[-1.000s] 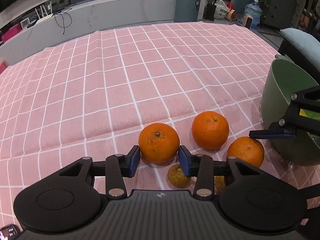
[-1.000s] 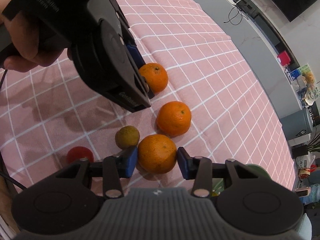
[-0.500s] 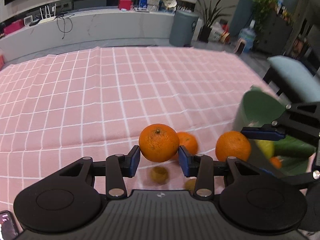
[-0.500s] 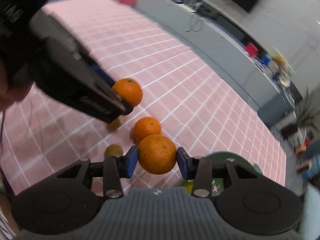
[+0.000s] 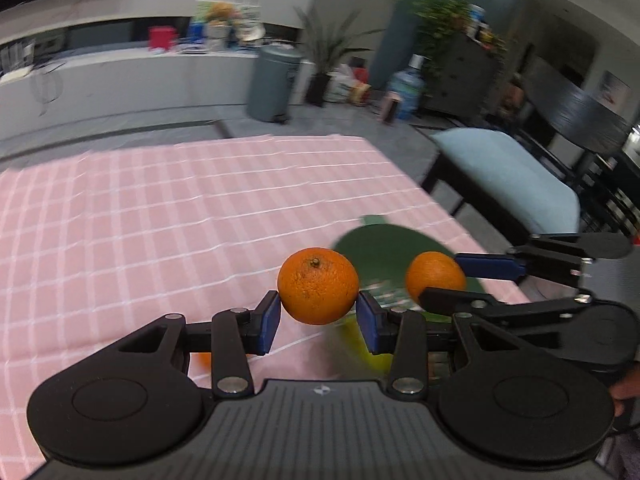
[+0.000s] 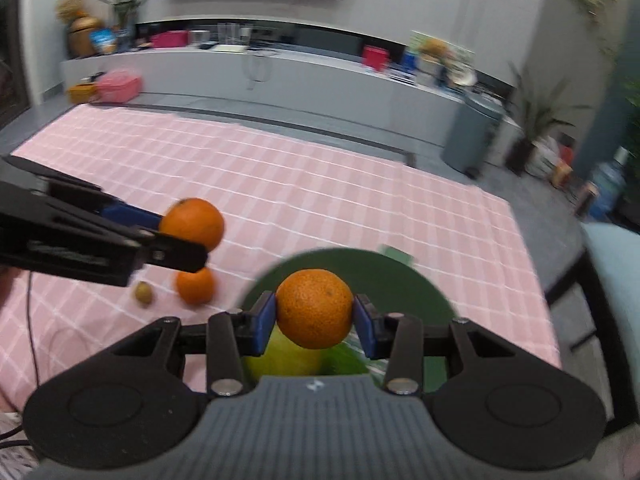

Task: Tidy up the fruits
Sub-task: 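Carry both oranges into the green colander and open both tools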

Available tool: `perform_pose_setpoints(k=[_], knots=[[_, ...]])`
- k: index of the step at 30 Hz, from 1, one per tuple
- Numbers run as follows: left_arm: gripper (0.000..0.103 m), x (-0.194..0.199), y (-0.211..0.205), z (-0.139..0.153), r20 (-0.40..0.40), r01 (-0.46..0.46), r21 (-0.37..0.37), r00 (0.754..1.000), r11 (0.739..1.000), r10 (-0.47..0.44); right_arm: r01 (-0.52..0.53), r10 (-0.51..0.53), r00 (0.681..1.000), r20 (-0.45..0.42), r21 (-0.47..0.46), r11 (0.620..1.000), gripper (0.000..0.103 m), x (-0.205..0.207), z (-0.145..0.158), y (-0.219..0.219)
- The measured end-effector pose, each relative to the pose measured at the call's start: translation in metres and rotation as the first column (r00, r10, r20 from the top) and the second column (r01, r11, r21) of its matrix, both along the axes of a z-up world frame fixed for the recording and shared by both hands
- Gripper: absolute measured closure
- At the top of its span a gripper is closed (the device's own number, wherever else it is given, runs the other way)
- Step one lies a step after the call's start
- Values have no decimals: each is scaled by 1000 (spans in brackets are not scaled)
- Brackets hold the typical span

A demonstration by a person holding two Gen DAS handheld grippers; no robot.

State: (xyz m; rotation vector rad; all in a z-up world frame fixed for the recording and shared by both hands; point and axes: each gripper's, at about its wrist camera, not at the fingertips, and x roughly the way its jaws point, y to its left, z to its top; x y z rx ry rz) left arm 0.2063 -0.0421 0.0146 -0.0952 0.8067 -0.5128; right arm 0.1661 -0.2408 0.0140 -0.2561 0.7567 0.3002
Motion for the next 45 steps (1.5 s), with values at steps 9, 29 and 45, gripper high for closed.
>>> perform_pose_setpoints(k=[9, 29, 45], knots=[[56, 13, -55, -19, -22, 148, 24, 989, 989, -148, 110, -111, 993, -49, -33, 993, 64, 11, -18, -36], [56, 14, -67, -52, 9, 132, 123, 991, 984, -134, 116, -125, 990, -69, -120, 986, 64, 29, -49, -33], [45, 7, -63, -49, 47, 110, 117, 992, 987, -117, 109, -120, 990, -70, -142, 984, 62, 21, -49, -29]])
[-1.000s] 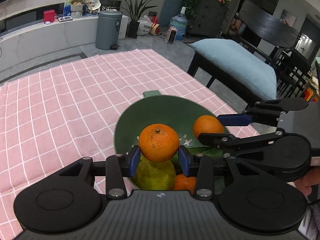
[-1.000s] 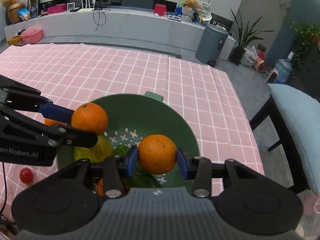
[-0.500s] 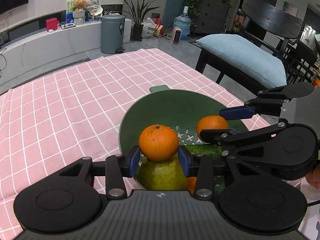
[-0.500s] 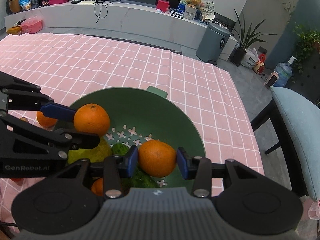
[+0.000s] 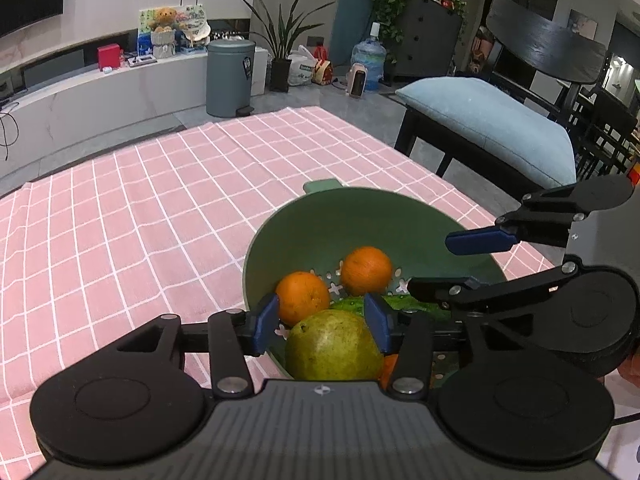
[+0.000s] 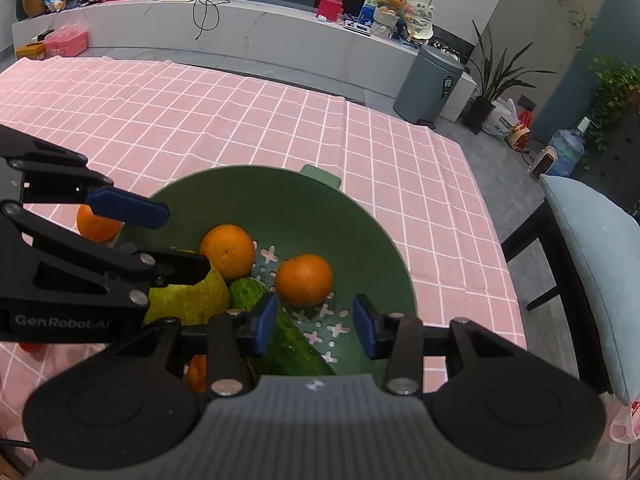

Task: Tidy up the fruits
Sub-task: 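Carry both oranges into the green colander and open both tools, then move both open tools back toward the remaining kiwis and orange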

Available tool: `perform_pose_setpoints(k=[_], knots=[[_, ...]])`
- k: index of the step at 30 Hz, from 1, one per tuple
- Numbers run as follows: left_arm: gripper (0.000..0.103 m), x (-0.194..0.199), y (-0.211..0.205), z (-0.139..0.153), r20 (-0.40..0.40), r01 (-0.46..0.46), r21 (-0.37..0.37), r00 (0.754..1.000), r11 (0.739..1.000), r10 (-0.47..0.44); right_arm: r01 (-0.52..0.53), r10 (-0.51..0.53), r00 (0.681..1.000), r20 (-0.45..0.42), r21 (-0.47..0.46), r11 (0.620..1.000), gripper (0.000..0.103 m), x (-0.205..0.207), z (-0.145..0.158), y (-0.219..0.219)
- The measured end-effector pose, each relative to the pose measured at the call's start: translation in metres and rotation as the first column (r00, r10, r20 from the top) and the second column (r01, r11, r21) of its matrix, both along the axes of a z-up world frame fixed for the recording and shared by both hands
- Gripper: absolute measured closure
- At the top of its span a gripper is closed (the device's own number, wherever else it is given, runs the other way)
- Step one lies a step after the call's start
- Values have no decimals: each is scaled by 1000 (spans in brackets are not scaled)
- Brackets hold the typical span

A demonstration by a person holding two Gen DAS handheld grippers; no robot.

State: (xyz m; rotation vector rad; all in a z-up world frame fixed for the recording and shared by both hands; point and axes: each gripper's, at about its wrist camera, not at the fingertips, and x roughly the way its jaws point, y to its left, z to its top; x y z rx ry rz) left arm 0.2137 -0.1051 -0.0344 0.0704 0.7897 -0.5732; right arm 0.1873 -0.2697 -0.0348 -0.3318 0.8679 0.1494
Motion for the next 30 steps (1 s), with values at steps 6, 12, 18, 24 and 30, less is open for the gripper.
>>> perform_pose_setpoints(k=[6, 12, 18, 24, 30], knots=[[40, -4, 5, 10, 31, -7, -12, 999, 1000, 7, 31, -31, 999, 25, 9, 999, 50, -6, 3, 0], [37, -13, 17, 22, 48, -9, -20, 999, 1000, 10, 35, -37, 997, 65, 37, 999, 45, -15, 12, 9], [37, -21, 43, 31, 13, -39, -7, 999, 999, 39, -28, 19, 994, 112, 77, 997, 45, -27, 18, 30], [37, -31, 72, 36, -30, -85, 39, 996, 996, 86, -81, 60, 986, 158, 128, 988, 45, -39, 25, 51], [37, -52, 105, 32, -64, -122, 73, 990, 990, 127, -135, 95, 973, 212, 180, 974, 45, -58, 32, 74]])
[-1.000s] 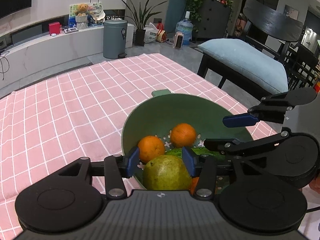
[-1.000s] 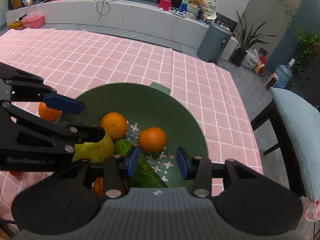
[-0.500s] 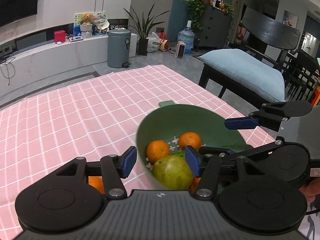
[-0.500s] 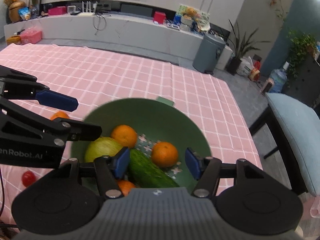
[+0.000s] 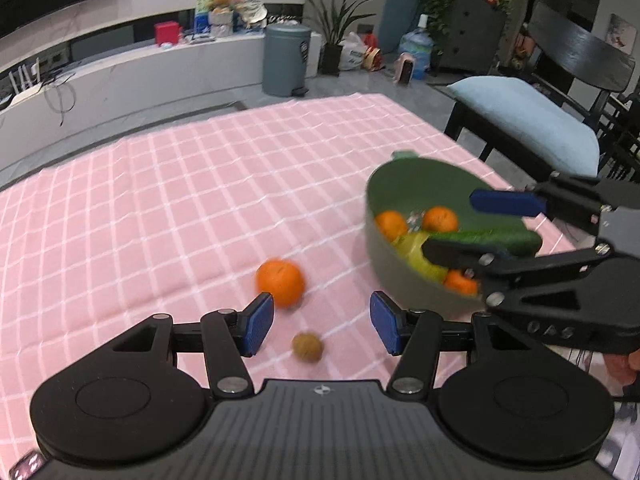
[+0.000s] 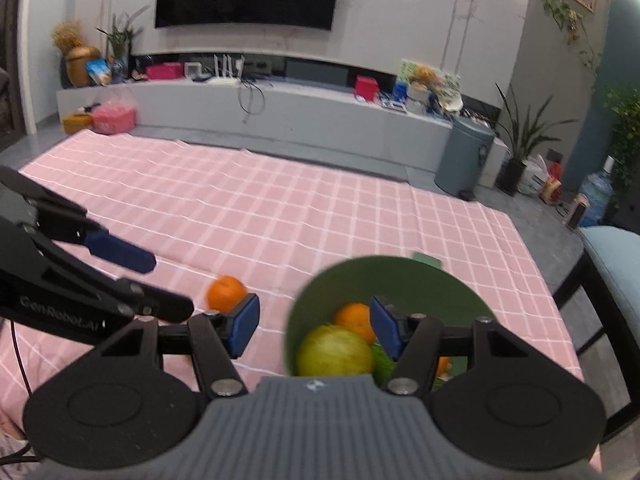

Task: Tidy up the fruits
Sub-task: 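Move both open tools back toward the remaining kiwis and orange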

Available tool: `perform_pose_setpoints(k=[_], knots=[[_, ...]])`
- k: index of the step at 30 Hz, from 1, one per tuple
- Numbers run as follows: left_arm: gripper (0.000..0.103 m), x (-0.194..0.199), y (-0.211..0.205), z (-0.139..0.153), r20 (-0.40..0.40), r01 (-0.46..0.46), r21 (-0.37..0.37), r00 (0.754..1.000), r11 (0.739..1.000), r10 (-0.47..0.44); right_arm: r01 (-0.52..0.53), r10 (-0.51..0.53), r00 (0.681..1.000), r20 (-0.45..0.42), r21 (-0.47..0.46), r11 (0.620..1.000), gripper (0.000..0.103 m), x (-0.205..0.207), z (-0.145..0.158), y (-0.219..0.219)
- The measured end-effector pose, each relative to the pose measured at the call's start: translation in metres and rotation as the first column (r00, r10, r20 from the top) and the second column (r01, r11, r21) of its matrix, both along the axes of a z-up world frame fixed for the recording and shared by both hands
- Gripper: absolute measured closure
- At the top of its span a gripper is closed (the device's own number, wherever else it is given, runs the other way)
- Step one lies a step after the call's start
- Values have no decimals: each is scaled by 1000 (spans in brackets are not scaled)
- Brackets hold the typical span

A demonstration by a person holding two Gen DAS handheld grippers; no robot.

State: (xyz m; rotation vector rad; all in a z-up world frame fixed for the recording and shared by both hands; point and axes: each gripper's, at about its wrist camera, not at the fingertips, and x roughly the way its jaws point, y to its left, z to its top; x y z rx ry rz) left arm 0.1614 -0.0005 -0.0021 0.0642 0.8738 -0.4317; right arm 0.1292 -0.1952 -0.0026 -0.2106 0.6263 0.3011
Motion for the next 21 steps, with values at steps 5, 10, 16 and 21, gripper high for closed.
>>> perform_pose_setpoints(k=[5, 10, 16, 21], knots=[[39, -15, 24, -10, -59, -54, -27, 997, 998, 52, -43, 42, 999, 11, 37, 998, 56, -19, -2, 18], [46, -23, 36, -19, -91, -110, -58, 990, 992, 104, -92, 94, 995, -42, 60, 994, 68, -31, -15, 33], [60, -14, 47, -30, -101, -192, -113, 978, 975, 181, -117, 123, 987, -103, 58, 991, 76, -24, -37, 46], [64, 3, 53, -41, -107, -222, -99, 971, 970, 212, -144, 147, 983, -113, 28, 989, 76, -3, -49, 59]])
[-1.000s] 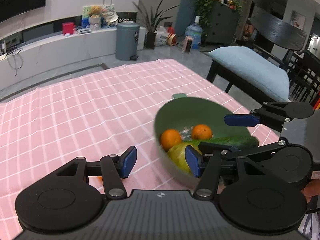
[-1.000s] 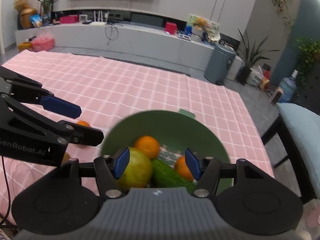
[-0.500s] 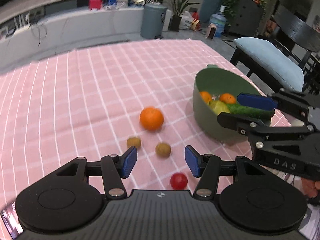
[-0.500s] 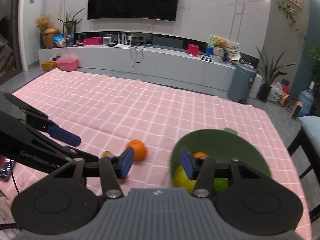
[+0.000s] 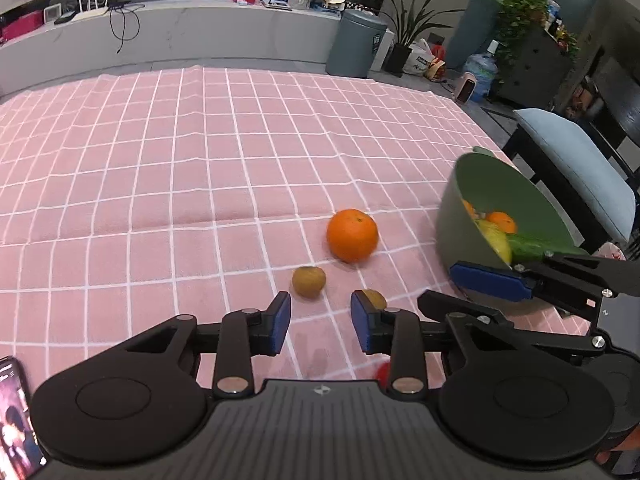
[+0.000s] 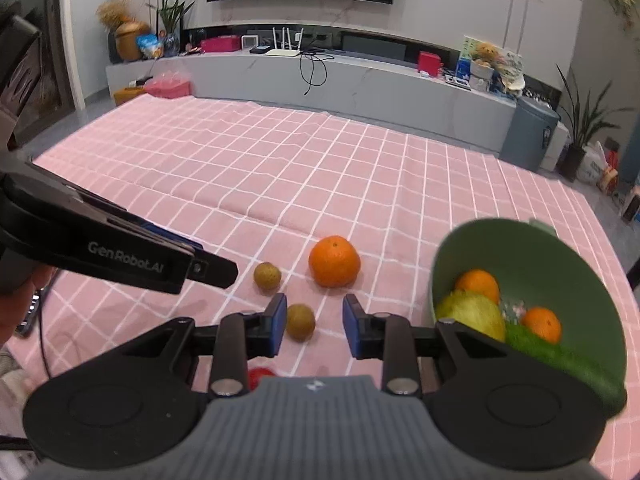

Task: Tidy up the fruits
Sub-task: 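Move both open tools back toward the remaining kiwis and orange, then grasp the orange with the right tool while the left tool grasps a brown kiwi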

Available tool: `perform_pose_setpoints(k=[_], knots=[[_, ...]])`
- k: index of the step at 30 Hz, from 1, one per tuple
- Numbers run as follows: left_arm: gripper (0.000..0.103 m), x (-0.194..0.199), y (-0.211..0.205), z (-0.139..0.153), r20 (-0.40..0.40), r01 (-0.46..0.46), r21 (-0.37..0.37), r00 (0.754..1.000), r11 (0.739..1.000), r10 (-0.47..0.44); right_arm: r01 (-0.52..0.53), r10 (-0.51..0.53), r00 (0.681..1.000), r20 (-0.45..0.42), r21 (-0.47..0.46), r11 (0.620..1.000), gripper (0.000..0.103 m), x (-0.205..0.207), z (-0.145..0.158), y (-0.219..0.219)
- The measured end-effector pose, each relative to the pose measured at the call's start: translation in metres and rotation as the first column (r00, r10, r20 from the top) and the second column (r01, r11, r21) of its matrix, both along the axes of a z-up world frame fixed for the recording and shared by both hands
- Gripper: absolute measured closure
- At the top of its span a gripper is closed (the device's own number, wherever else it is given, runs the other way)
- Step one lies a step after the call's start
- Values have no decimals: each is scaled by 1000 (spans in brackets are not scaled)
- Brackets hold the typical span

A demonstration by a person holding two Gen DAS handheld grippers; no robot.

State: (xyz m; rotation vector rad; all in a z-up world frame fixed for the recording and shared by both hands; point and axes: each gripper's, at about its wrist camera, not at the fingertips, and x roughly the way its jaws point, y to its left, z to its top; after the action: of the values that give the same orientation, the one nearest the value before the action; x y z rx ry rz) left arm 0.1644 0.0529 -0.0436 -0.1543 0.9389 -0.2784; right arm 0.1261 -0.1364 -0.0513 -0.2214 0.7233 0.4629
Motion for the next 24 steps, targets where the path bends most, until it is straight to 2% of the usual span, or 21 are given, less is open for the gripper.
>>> perform_pose_setpoints(k=[6, 10, 17, 23, 24], knots=[[66, 21, -5, -16, -32, -10, -2, 999, 1000, 10, -47, 49, 999, 14, -87, 995, 76, 27, -17, 15], [67, 29, -10, -24, -48, -10, 33, 999, 999, 12, -92, 97, 995, 26, -139, 986, 76, 37, -25, 19], [67, 37, -12, -32, -68, -10, 23, 998, 1000, 11, -166, 179, 983, 43, -212, 963, 75, 49, -32, 27], [76, 42, -14, -34, -82, -16, 21, 997, 1000, 17, -176, 194, 980, 51, -248, 953, 73, 55, -38, 28], [76, 42, -14, -35, -83, -17, 19, 996, 1000, 18, -176, 194, 980, 51, -251, 952, 70, 56, -39, 29]])
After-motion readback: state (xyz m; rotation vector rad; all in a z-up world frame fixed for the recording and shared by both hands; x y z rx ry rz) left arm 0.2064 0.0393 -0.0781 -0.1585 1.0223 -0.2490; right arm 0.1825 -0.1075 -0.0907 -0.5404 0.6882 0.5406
